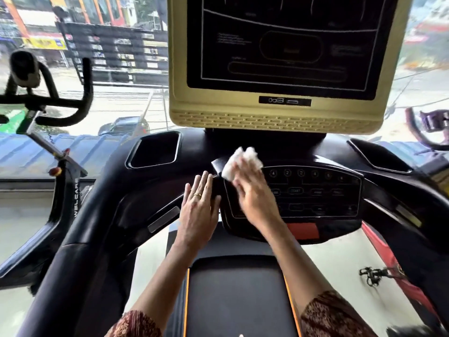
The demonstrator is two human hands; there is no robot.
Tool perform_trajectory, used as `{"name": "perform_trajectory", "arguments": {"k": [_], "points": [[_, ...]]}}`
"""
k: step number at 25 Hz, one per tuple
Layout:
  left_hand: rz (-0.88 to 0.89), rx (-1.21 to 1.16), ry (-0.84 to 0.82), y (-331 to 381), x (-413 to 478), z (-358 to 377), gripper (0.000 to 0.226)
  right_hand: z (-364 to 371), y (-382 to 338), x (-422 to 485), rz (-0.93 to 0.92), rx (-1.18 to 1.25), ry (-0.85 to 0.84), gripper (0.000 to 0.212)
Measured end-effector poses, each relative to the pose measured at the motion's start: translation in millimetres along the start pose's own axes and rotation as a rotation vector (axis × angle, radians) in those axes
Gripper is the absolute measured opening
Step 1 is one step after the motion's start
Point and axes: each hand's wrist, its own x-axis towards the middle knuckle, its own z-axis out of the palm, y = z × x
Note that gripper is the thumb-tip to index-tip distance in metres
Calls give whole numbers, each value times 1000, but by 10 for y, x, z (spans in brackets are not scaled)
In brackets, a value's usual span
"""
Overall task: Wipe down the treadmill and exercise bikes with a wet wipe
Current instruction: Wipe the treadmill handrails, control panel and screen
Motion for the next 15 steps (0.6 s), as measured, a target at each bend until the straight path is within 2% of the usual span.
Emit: {"name": "perform_trajectory", "arguments": {"k": [3,4,7,8,10,12,13,15], "points": [[29,38,29,-1,-36,41,59,-21,188,-95,283,-98,188,47],[38,47,43,-14,-40,45,58,32,85,-126,276,-73,179,47],[62,71,49,-62,-21,58,57,117,-313,4,-85,52,15,44],[68,78,46,-71,-22,58,58,60,-297,107,-136,45,1,40],[67,78,42,-75,-26,46,60,-75,-23,268,19,24,36,38],[57,77,55,-77,-39,47,60,-143,241,239,219,-2,75,50],[57,79,64,-80,-40,56,60,-113,231,160,209,20,55,51],[67,84,80,-84,-32,77,59,-17,-24,-90,64,137,-49,48]]}}
